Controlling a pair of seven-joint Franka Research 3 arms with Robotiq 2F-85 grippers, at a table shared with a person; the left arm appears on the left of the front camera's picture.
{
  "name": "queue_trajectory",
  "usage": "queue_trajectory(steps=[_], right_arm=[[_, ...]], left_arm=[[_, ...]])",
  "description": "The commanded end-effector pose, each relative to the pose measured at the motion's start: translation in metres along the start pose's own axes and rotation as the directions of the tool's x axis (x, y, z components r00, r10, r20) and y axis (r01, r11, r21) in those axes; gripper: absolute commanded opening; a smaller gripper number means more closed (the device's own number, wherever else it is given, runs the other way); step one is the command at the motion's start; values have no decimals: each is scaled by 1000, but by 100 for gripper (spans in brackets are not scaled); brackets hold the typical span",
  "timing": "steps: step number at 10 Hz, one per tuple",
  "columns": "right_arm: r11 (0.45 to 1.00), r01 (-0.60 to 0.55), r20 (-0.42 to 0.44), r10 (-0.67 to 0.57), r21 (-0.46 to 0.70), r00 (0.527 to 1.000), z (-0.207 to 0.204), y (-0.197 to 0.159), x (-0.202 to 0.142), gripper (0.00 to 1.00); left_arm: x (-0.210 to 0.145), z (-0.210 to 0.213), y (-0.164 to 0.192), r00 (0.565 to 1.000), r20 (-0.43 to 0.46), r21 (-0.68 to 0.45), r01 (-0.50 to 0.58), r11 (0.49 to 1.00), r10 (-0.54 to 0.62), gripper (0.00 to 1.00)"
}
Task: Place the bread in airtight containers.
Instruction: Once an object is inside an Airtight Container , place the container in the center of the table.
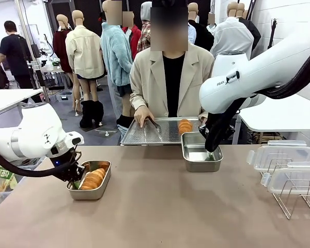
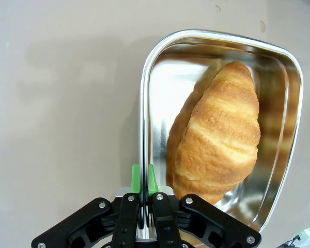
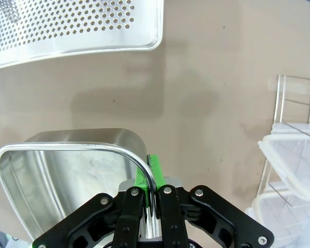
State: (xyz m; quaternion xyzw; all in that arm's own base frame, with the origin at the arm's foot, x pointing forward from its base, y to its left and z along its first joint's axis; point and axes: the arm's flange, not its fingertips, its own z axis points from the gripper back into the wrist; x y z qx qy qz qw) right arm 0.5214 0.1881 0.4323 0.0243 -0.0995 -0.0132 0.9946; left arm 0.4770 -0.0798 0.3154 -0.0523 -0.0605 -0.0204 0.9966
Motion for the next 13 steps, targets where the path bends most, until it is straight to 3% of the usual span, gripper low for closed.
queue_trajectory(steps=[1, 5, 6, 10, 13], right_arm=[[1000, 7, 17, -7, 8, 1000, -1, 0, -1, 0], [1000, 7, 17, -7, 8, 1000, -1, 0, -1, 0], [1000, 7, 17, -7, 8, 1000, -1, 0, -1, 0], [1000, 7, 17, -7, 8, 1000, -1, 0, -1, 0], [1000, 7, 17, -7, 8, 1000, -1, 0, -1, 0]], left_arm=[[2, 6, -3, 1000, 16, 22, 13, 1000, -14, 16], [-3, 30, -8, 997, 24, 40, 79, 996, -80, 95], [-2, 47, -7, 994, 48, 46, 99, 994, -101, 100], [-2, 144, 15, 985, 119, 137, 110, 984, -127, 100], [-3, 200, 94, 981, 186, 92, -64, 994, 47, 100]])
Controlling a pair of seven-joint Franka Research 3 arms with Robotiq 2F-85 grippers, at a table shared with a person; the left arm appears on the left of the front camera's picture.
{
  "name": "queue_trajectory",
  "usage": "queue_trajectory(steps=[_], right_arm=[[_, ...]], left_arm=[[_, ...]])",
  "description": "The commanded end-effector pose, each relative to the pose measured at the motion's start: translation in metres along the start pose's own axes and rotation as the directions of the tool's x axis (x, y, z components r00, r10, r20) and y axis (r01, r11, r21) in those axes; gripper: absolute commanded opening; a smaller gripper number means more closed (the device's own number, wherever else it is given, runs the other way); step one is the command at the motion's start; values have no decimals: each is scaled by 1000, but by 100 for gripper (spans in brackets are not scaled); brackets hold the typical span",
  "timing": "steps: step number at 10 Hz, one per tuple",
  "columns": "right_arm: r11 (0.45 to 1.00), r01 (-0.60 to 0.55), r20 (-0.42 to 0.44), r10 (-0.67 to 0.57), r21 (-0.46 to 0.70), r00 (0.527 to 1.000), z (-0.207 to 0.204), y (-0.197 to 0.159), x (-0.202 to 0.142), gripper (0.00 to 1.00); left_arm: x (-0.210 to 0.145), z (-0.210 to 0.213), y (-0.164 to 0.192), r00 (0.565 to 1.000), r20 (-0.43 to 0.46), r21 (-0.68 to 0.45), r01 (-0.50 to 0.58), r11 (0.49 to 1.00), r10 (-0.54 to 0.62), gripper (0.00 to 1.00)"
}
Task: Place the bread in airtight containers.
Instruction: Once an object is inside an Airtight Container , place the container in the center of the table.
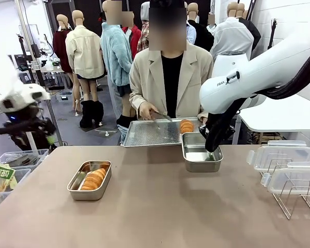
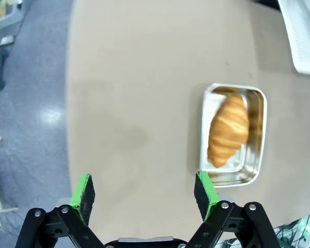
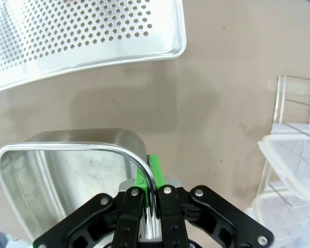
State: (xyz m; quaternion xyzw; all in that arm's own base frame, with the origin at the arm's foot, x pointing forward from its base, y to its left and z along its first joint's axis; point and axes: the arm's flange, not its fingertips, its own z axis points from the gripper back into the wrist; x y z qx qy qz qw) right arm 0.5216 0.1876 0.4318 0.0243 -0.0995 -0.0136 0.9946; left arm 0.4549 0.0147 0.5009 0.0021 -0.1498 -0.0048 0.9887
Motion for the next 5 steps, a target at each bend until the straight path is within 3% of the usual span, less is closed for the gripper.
queue_trajectory(steps=[1, 3, 5], right_arm=[[1000, 6, 17, -6, 8, 1000, -1, 0, -1, 0], [1000, 6, 17, -6, 8, 1000, -1, 0, -1, 0], [1000, 6, 17, -6, 8, 1000, -1, 0, -1, 0]], left_arm=[[-5, 14, 49, 997, 9, -35, -78, 996, 78, 100], [-12, 29, 82, 993, 46, -62, -102, 993, 105, 100], [-11, 26, 84, 992, 37, -20, -120, 993, 121, 100]])
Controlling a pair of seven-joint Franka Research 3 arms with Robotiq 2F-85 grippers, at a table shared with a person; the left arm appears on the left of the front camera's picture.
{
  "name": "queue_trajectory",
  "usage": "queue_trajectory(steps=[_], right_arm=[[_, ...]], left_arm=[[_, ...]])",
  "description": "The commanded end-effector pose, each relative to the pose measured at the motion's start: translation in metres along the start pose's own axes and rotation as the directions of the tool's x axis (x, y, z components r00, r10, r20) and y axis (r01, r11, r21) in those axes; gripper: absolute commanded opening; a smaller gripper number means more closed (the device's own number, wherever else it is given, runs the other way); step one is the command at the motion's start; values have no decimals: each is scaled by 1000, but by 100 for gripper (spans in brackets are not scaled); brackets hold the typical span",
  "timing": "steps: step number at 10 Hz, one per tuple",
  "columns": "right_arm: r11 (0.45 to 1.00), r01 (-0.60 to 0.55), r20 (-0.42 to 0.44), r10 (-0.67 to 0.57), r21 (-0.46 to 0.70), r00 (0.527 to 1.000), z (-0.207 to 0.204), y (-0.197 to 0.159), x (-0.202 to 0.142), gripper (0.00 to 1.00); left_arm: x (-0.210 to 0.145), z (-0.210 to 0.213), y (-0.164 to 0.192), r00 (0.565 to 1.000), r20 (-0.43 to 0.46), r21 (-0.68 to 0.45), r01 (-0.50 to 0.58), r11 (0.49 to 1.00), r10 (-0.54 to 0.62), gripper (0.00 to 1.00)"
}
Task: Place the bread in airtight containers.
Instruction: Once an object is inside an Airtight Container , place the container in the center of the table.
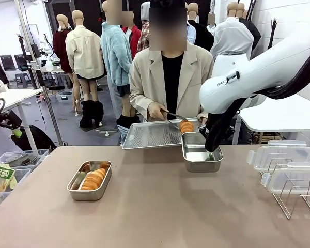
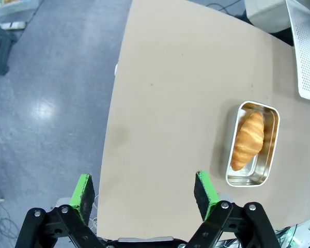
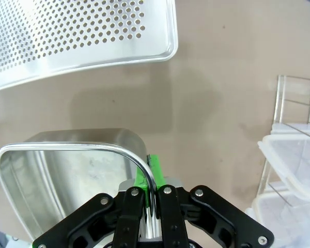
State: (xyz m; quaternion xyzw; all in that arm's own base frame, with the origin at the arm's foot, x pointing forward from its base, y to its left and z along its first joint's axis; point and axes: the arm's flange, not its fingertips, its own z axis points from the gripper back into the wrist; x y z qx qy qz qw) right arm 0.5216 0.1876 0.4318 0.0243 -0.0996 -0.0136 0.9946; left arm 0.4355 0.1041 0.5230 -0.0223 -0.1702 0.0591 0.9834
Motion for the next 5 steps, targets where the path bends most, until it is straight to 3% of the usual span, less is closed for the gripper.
queue_trajectory(steps=[1, 5], right_arm=[[1000, 6, 17, -6, 8, 1000, 0, 0, -1, 0], [1000, 6, 17, -6, 8, 1000, 0, 0, -1, 0]], left_arm=[[1, -1, -6, 1000, -3, 11, 14, 1000, -14, 100], [1, -1, -6, 1000, -3, 11, 14, 1000, -14, 100]])
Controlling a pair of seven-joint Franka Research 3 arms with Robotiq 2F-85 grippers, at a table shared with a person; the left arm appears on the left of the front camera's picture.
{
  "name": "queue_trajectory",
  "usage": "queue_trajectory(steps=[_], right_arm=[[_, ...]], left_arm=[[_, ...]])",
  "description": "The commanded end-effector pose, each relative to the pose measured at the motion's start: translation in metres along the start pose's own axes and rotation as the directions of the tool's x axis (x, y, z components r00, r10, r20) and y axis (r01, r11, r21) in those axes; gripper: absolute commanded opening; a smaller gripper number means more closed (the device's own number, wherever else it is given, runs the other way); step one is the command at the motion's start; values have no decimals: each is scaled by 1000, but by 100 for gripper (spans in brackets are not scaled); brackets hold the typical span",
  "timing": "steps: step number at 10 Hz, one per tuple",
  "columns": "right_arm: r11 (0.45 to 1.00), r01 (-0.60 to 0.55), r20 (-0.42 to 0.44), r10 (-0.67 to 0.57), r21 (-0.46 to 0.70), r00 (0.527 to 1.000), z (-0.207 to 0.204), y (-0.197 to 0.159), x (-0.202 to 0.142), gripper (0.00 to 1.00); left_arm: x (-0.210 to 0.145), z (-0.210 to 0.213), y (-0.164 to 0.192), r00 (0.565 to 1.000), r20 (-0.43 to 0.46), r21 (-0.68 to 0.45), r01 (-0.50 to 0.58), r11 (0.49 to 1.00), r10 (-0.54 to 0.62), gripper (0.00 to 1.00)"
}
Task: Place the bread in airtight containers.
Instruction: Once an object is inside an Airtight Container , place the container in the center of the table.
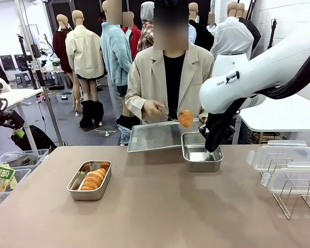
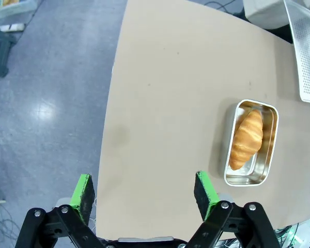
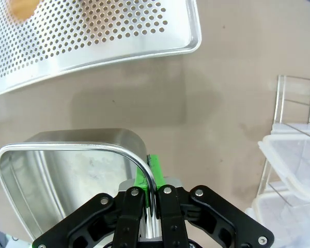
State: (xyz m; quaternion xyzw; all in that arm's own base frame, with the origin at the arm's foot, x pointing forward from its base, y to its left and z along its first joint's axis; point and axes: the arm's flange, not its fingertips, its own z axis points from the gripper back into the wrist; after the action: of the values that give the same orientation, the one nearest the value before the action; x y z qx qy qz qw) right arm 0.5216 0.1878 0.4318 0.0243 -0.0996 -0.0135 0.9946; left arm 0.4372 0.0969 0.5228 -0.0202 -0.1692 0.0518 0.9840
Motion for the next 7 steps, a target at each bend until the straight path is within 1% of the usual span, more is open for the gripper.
queue_trajectory(steps=[1, 7], right_arm=[[1000, 6, 17, -6, 8, 1000, 0, 0, -1, 0], [1000, 6, 17, -6, 8, 1000, 0, 0, -1, 0]], left_arm=[[1, 0, 2, 1000, -1, 9, -2, 1000, 2, 100], [1, 0, 2, 1000, -1, 9, -2, 1000, 2, 100]])
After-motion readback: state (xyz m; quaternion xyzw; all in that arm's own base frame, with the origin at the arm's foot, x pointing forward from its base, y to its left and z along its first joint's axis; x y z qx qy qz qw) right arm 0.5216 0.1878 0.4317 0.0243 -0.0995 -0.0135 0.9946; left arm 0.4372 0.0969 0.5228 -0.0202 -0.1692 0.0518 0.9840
